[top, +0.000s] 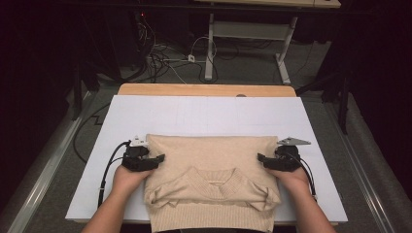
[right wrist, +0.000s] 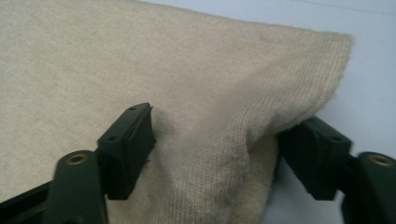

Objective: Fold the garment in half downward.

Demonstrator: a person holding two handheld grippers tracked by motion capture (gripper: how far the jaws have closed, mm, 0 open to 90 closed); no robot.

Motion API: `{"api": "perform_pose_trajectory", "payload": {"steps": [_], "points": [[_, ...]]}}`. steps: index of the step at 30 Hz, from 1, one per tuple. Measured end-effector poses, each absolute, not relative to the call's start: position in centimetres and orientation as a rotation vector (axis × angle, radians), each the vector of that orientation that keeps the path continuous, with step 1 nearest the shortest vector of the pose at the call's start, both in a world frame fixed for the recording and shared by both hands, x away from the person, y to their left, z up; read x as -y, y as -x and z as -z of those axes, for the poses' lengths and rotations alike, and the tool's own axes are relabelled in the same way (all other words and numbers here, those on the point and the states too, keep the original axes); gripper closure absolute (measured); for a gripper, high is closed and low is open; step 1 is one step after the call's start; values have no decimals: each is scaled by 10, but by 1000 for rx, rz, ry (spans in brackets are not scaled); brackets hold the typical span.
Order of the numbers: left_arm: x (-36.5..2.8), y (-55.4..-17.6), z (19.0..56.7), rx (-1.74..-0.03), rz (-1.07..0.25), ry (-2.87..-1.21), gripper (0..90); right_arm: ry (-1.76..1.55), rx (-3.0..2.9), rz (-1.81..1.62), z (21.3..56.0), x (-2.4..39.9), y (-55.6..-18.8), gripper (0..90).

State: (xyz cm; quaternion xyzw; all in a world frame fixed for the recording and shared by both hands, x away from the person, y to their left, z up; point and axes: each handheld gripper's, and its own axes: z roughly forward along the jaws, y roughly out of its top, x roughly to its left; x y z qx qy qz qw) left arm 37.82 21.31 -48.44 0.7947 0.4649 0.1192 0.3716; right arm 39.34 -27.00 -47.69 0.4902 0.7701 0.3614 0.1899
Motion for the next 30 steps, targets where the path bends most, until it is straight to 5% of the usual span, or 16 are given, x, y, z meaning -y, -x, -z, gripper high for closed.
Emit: {"api": "perform_pose_trajectory", "payload": {"steps": [7, 14, 30], "points": [[-216, -378, 486, -1135, -239, -2029, 616, -1331, -2211, -1073, 477, 270, -392, 545], [-215, -376, 485, -1109, -262, -2035, 720, -1323, -2248, -1121, 477, 269, -392, 701], [-215, -376, 455, -1047, -401, -2001, 756, -1222, -2148, -1149, 453, 267, -386, 765]]}}
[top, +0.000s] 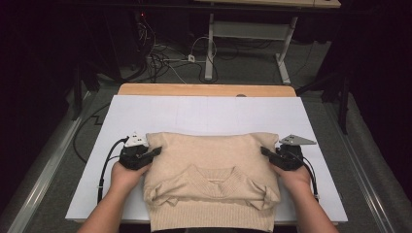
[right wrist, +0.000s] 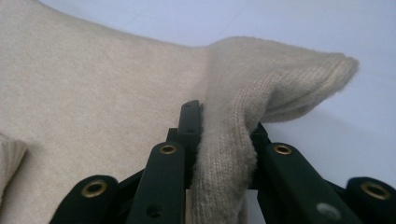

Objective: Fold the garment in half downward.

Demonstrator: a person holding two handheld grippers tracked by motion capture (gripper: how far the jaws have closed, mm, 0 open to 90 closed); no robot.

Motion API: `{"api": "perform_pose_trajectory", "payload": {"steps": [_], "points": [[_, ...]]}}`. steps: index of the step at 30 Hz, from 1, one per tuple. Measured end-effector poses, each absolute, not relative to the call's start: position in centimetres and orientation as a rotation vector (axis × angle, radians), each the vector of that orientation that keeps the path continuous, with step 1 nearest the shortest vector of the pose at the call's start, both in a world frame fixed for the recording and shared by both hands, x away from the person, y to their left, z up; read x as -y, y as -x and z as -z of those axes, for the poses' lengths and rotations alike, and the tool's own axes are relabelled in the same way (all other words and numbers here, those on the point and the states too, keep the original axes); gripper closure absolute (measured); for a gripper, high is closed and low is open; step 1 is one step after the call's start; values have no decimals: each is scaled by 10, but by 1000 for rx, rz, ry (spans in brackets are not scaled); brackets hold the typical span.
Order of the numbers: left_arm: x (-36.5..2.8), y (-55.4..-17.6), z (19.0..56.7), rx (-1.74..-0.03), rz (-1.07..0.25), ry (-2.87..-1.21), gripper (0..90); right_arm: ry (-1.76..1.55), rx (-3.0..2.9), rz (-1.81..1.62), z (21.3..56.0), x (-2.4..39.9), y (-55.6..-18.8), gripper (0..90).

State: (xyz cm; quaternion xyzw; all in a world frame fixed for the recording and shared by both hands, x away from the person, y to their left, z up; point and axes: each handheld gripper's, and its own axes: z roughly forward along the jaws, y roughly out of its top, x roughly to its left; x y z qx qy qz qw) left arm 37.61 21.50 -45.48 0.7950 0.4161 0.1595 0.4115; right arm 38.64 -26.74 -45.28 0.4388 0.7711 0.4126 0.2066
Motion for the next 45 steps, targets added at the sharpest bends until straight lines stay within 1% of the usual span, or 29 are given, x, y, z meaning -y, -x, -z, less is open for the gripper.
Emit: {"api": "perform_pose_trajectory", "payload": {"steps": [4, 9, 13, 15, 16, 17, 18, 20, 21, 24, 26, 28, 33, 36, 40, 43, 45], "points": [[-214, -388, 440, -1046, -455, -2001, 756, -1180, -2115, -1143, 439, 261, -395, 766], [-215, -408, 427, -1064, -504, -1961, 754, -1154, -2055, -1160, 422, 254, -415, 765], [-215, -422, 433, -1108, -489, -1953, 752, -1172, -2043, -1143, 421, 251, -433, 756], [-214, -428, 441, -1139, -458, -1970, 741, -1208, -2071, -1110, 429, 250, -441, 728], [-212, -429, 445, -1155, -452, -1979, 719, -1227, -2077, -1090, 434, 250, -443, 708], [-212, -429, 449, -1168, -444, -1974, 671, -1247, -2085, -1076, 437, 250, -445, 679], [-212, -428, 451, -1185, -429, -1968, 592, -1271, -2095, -1073, 440, 251, -445, 636], [-213, -423, 450, -1223, -450, -1970, 395, -1283, -2076, -1089, 441, 255, -440, 568], [-214, -418, 449, -1214, -456, -1966, 351, -1291, -2068, -1104, 439, 257, -436, 554], [-215, -398, 446, -1164, -468, -1962, 346, -1256, -2058, -1127, 432, 263, -418, 537], [-217, -384, 446, -1136, -453, -1943, 347, -1231, -2075, -1132, 430, 265, -405, 550], [-217, -371, 448, -1109, -409, -1919, 357, -1214, -2095, -1158, 429, 265, -392, 561], [-207, -342, 447, -1011, -358, -1926, 425, -1166, -2154, -1208, 428, 256, -364, 577], [-195, -330, 445, -951, -320, -1966, 471, -1138, -2198, -1231, 428, 248, -352, 590], [-179, -325, 448, -925, -293, -2055, 554, -1106, -2270, -1190, 434, 234, -343, 621], [-177, -324, 454, -949, -274, -2082, 650, -1119, -2318, -1149, 443, 229, -340, 641], [-177, -322, 458, -949, -268, -2094, 718, -1119, -2337, -1136, 450, 229, -337, 671]]}}
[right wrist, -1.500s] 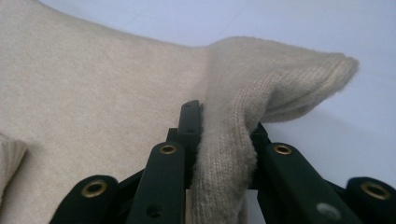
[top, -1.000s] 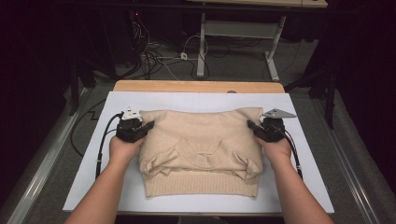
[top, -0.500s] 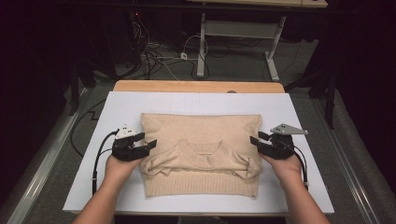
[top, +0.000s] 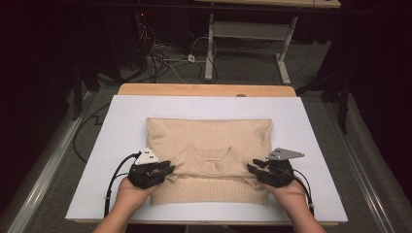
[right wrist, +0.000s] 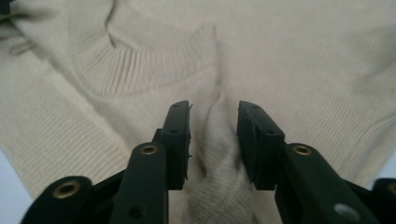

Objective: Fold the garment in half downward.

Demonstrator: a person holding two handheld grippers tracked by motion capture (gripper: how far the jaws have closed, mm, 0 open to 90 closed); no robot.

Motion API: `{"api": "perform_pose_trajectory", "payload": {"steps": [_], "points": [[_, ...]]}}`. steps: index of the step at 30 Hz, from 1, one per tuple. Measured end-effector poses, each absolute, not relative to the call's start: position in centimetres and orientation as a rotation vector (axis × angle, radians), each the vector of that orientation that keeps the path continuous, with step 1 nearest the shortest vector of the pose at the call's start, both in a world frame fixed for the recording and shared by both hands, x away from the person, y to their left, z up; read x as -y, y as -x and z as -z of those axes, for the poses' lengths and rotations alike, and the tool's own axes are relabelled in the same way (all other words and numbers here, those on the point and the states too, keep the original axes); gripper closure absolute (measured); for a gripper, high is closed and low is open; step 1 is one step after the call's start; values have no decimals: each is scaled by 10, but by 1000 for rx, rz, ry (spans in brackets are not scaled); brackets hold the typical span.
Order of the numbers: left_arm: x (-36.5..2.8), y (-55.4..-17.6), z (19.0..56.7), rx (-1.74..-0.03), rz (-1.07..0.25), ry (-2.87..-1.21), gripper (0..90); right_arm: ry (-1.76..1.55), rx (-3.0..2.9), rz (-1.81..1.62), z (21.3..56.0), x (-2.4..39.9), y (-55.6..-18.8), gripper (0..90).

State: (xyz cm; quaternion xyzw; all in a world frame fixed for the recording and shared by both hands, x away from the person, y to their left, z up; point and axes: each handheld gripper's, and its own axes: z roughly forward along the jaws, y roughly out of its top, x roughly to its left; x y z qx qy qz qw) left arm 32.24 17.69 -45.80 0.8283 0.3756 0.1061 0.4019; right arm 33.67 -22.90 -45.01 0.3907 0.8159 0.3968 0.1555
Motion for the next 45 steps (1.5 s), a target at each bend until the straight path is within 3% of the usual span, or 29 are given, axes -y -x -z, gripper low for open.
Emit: {"api": "perform_pose_trajectory", "payload": {"steps": [6, 27, 30, 31, 35, 38, 41, 45], "points": [[-181, -316, 462, -942, -288, -2075, 848, -1106, -2346, -1134, 461, 233, -327, 792], [-200, -261, 481, -900, -293, -2062, 872, -1012, -2280, -1150, 466, 245, -277, 801], [-202, -260, 477, -902, -280, -2029, 788, -1021, -2273, -1165, 470, 245, -274, 774], [-199, -261, 469, -899, -288, -2013, 698, -1036, -2267, -1193, 468, 246, -274, 709], [-184, -272, 451, -898, -314, -2001, 509, -1033, -2251, -1227, 454, 242, -277, 637], [-169, -290, 449, -914, -289, -2027, 464, -1018, -2252, -1242, 445, 233, -284, 627], [-157, -306, 456, -957, -251, -2077, 480, -1018, -2277, -1207, 446, 224, -292, 633], [-150, -312, 468, -938, -211, -2139, 649, -1063, -2326, -1155, 459, 221, -300, 671]]}}
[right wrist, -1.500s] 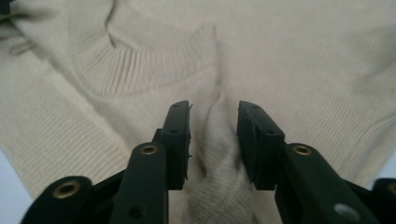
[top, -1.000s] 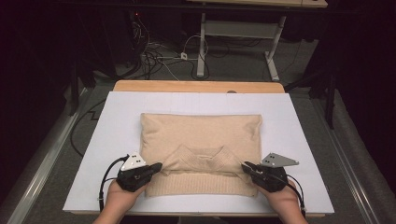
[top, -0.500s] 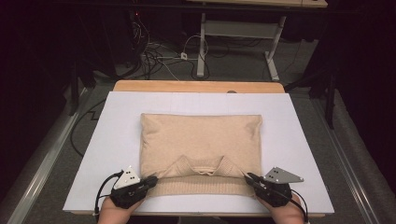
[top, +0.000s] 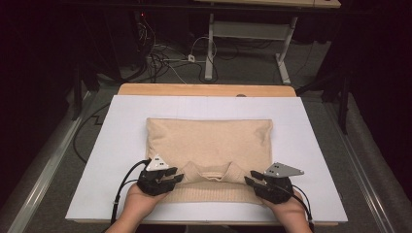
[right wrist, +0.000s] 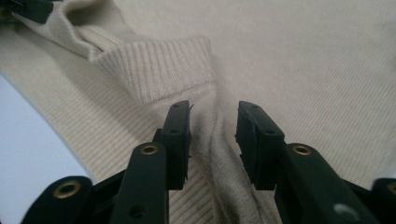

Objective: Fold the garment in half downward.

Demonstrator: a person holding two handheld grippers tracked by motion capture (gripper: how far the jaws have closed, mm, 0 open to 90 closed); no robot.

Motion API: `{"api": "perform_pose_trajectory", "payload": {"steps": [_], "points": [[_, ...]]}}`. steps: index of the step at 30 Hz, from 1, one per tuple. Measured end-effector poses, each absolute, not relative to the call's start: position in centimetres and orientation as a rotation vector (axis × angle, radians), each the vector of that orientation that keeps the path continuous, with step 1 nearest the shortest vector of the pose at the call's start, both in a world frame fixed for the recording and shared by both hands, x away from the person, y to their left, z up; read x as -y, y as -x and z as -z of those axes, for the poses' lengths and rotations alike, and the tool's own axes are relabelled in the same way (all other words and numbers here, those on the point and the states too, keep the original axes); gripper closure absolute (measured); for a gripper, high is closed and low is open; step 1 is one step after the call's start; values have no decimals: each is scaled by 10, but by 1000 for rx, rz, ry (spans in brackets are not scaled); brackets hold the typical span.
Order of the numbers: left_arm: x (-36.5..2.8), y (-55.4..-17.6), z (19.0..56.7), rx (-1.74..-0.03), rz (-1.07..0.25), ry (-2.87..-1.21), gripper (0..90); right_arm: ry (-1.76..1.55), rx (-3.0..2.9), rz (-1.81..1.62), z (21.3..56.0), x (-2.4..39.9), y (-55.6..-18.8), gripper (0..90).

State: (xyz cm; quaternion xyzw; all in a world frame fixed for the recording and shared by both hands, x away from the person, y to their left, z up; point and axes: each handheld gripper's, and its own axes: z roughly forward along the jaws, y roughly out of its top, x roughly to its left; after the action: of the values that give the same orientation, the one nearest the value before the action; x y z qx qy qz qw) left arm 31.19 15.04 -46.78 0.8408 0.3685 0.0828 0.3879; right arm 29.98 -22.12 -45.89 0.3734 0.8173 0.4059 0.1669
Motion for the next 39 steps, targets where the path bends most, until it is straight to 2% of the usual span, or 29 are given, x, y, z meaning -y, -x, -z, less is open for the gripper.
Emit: {"api": "perform_pose_trajectory", "payload": {"steps": [3, 7, 25, 39], "points": [[-151, -308, 471, -927, -218, -2132, 768, -1059, -2347, -1153, 465, 223, -298, 740], [-152, -303, 472, -909, -220, -2127, 816, -1022, -2374, -1136, 469, 222, -293, 814], [-161, -261, 482, -839, -242, -2109, 810, -988, -2321, -1193, 475, 230, -261, 828], [-169, -251, 485, -804, -217, -2084, 704, -985, -2309, -1209, 477, 235, -248, 805]]}}
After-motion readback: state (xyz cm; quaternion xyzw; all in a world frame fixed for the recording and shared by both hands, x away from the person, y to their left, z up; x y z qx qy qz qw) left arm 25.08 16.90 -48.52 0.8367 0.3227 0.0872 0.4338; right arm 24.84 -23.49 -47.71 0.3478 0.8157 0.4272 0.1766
